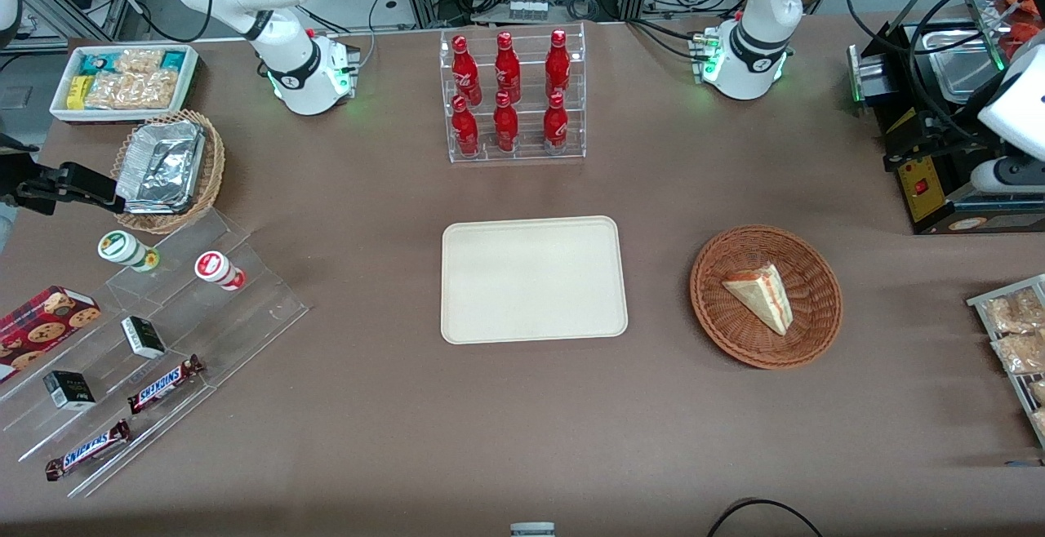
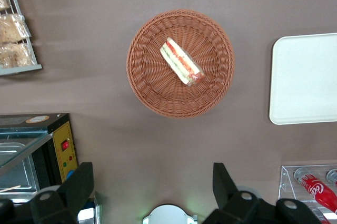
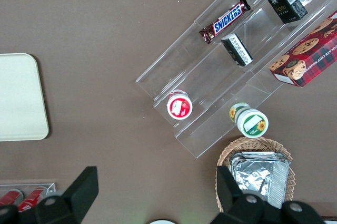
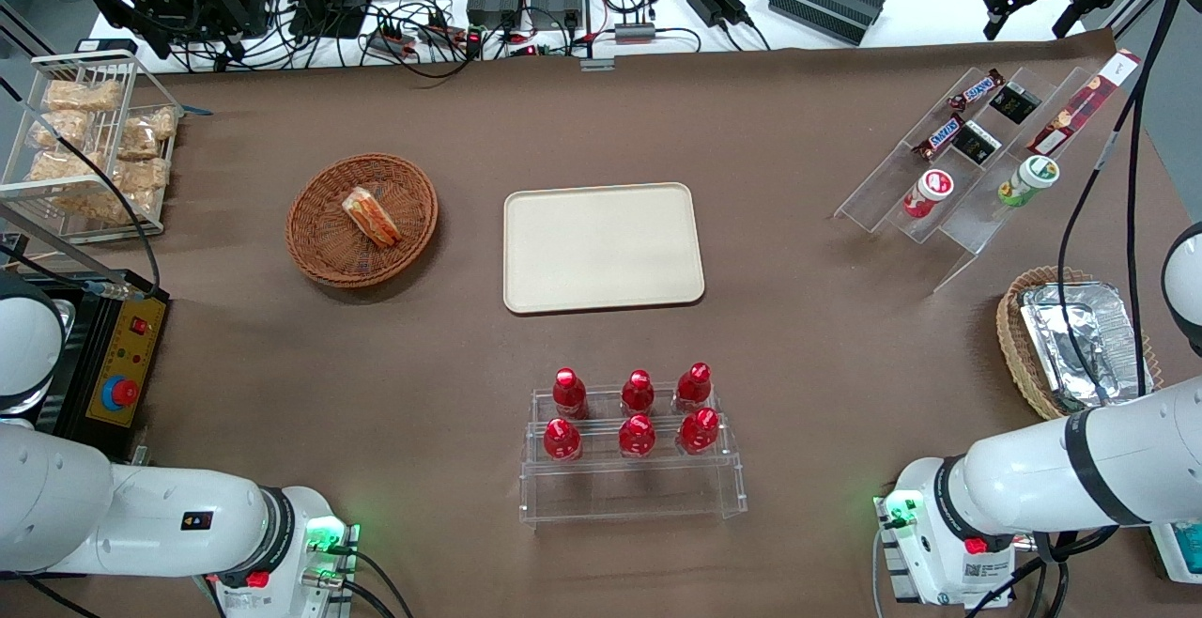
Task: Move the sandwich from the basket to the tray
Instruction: 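Move the left gripper down over the wrapped sandwich in the wicker basket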
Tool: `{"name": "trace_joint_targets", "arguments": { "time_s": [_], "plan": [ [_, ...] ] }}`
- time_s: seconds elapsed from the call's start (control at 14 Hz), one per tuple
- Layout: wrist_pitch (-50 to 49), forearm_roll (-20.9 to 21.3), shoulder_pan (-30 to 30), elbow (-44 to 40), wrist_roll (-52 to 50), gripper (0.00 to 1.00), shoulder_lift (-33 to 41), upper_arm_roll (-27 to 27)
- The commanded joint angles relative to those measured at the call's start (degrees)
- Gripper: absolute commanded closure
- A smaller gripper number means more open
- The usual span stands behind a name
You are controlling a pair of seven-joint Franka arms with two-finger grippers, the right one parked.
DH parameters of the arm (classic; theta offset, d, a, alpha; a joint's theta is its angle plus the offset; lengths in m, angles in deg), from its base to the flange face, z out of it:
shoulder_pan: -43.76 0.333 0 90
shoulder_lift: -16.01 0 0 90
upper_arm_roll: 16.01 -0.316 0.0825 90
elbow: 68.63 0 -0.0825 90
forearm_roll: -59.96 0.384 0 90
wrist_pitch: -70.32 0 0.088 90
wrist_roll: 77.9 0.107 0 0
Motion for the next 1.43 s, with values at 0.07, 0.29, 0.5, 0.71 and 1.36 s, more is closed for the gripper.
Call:
{"name": "trace_joint_targets", "arguments": {
  "time_s": [0.07, 0.29, 0.5, 0.71, 1.36],
  "plan": [
    [0.0, -0.5, 0.0, 0.3, 1.0, 0.00, 0.5, -0.9],
    [3.7, -0.1, 0.1, 2.1, 0.2, 0.00, -0.3, -0.8],
    [11.3, -0.2, 0.0, 7.3, -1.4, 0.00, -0.8, -0.7],
    [22.1, -0.2, -0.2, 15.0, -6.6, 0.00, -1.4, -0.5],
    [59.5, -0.4, -5.0, 44.7, -46.3, 0.00, 0.8, -0.2]
  ]
}}
